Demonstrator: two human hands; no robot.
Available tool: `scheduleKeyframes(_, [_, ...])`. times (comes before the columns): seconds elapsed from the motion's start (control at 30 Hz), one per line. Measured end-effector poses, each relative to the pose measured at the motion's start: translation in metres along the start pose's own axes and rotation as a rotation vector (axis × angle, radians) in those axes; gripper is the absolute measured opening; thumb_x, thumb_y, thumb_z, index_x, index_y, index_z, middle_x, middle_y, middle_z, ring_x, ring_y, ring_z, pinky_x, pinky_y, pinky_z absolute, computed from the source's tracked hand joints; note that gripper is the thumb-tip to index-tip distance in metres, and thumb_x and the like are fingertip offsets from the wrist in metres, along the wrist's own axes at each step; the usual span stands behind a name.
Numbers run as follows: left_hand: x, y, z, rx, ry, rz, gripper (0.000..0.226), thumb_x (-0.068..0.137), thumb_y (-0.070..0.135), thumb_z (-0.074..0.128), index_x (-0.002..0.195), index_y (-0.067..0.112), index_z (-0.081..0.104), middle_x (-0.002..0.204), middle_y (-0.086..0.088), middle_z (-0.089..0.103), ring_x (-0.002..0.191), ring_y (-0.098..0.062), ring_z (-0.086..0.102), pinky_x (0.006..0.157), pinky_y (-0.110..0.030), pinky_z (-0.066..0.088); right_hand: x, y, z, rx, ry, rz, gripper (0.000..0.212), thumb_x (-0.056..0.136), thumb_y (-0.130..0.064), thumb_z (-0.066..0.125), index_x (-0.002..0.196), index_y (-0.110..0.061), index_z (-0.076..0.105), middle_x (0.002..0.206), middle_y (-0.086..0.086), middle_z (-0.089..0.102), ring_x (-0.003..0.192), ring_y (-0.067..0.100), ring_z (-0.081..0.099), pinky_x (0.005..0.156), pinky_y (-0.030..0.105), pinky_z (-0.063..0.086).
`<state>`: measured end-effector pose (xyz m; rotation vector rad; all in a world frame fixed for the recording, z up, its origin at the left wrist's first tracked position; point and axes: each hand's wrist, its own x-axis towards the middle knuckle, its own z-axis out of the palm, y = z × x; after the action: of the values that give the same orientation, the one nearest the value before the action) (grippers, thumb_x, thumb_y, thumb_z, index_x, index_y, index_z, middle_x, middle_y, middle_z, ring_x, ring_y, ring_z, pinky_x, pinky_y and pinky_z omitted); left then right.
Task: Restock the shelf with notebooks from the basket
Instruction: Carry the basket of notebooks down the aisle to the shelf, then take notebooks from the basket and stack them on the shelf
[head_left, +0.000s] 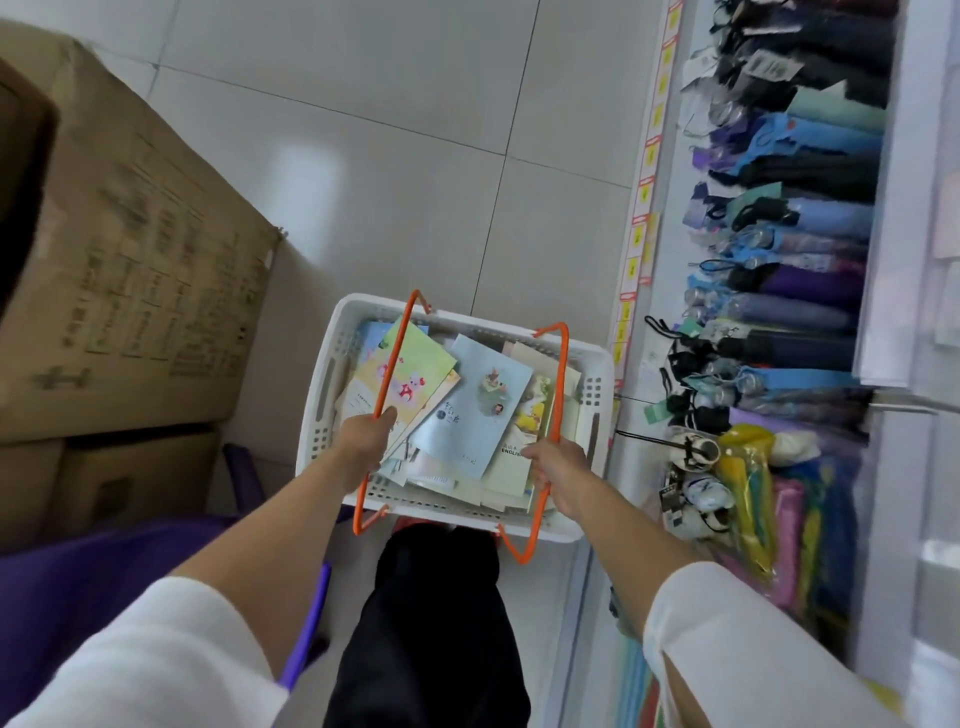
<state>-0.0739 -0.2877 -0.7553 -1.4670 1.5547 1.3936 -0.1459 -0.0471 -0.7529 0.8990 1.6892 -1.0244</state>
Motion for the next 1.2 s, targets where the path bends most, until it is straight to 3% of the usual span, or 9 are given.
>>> scheduleKeyframes(0.17, [-0.004, 0.003, -0.004, 0.091, -0.09, 0.018, 0.023, 0.101, 0.026, 0.042, 0.091, 0.008, 0.05, 0.064, -0.003, 0.045, 0.053, -0.014, 0.04, 0.051, -0.025, 0.037, -0.001, -0.006, 0.008, -0.046, -0.058, 0.014, 0.02, 0.088, 0.001, 0.058, 0.081, -0.011, 0.042, 0.063, 0.007, 0.037, 0.05, 0.018, 0.036, 0.052, 0.031, 0.032])
scheduleKeyframes(0.27, [-0.012, 0.01, -0.011, 0.179, -0.078, 0.009, 0.025, 0.102, 0.013, 0.036, 0.113, -0.002, 0.054, 0.082, -0.007, 0.058, 0.073, -0.019, 0.059, 0.054, -0.023, 0.042, -0.008, -0.011, 0.011, -0.068, -0.055, 0.029, 0.015, 0.092, -0.003, 0.055, 0.105, -0.005, 0.047, 0.079, 0.01, 0.046, 0.058, 0.018, 0.049, 0.052, 0.027, 0.038])
scheduleKeyframes(0.4, [-0.011, 0.013, -0.014, 0.253, -0.049, 0.022, 0.027, 0.104, 0.019, 0.032, 0.096, 0.004, 0.053, 0.076, -0.006, 0.049, 0.063, -0.015, 0.047, 0.057, -0.024, 0.042, -0.009, -0.012, 0.01, -0.02, -0.04, 0.027, 0.027, 0.095, -0.007, 0.05, 0.12, 0.002, 0.047, 0.074, 0.007, 0.034, 0.056, 0.018, 0.034, 0.052, 0.029, 0.03])
scheduleKeyframes(0.57, [-0.003, 0.017, -0.013, 0.331, 0.001, 0.095, 0.038, 0.103, 0.027, 0.034, 0.122, 0.001, 0.053, 0.116, -0.022, 0.061, 0.068, -0.016, 0.05, 0.058, -0.029, 0.043, -0.009, -0.01, 0.001, 0.138, -0.038, 0.08, 0.028, 0.095, -0.015, 0.054, 0.121, -0.005, 0.049, 0.068, 0.003, 0.035, 0.052, 0.016, 0.028, 0.051, 0.028, 0.028])
scheduleKeyframes(0.77, [0.002, 0.028, -0.018, 0.33, 0.006, 0.07, 0.027, 0.103, 0.025, 0.034, 0.092, 0.006, 0.051, 0.075, -0.005, 0.05, 0.061, -0.014, 0.047, 0.053, -0.025, 0.037, -0.009, -0.011, -0.001, 0.171, -0.071, 0.092, 0.037, 0.093, -0.012, 0.054, 0.129, -0.004, 0.05, 0.065, 0.001, 0.03, 0.052, 0.015, 0.026, 0.053, 0.029, 0.028])
scheduleKeyframes(0.97, [-0.004, 0.034, -0.026, 0.288, -0.023, 0.12, 0.036, 0.102, 0.012, 0.037, 0.123, -0.013, 0.052, 0.096, -0.018, 0.057, 0.075, -0.027, 0.056, 0.057, -0.028, 0.046, -0.008, -0.016, -0.003, 0.179, -0.068, 0.127, 0.033, 0.093, -0.013, 0.051, 0.126, -0.006, 0.051, 0.07, 0.005, 0.041, 0.061, 0.017, 0.043, 0.056, 0.025, 0.041])
scheduleKeyframes(1.03, [-0.012, 0.034, -0.032, 0.345, 0.048, 0.107, 0.034, 0.1, 0.01, 0.038, 0.125, -0.008, 0.053, 0.111, -0.02, 0.062, 0.087, -0.031, 0.06, 0.069, -0.036, 0.051, -0.01, -0.022, -0.006, 0.155, 0.026, 0.173, 0.037, 0.094, -0.015, 0.05, 0.13, -0.005, 0.05, 0.104, 0.011, 0.057, 0.09, 0.023, 0.057, 0.079, 0.03, 0.05])
scheduleKeyframes(1.1, [-0.023, 0.033, -0.038, 0.442, 0.243, 0.14, 0.035, 0.095, 0.011, 0.043, 0.127, 0.0, 0.049, 0.12, -0.018, 0.058, 0.096, -0.03, 0.058, 0.075, -0.038, 0.051, -0.011, -0.026, -0.01, 0.108, 0.237, 0.198, 0.049, 0.093, -0.018, 0.05, 0.139, -0.004, 0.04, 0.136, 0.013, 0.046, 0.12, 0.03, 0.049, 0.102, 0.038, 0.042])
scheduleKeyframes(1.2, [-0.037, 0.031, -0.038, 0.501, 0.521, 0.28, 0.032, 0.088, 0.01, 0.048, 0.12, 0.006, 0.048, 0.118, -0.013, 0.055, 0.104, -0.032, 0.055, 0.083, -0.046, 0.052, -0.02, -0.028, -0.016, -0.193, 0.574, -0.012, 0.056, 0.088, -0.02, 0.054, 0.139, -0.005, 0.037, 0.143, 0.016, 0.038, 0.128, 0.036, 0.043, 0.108, 0.047, 0.035])
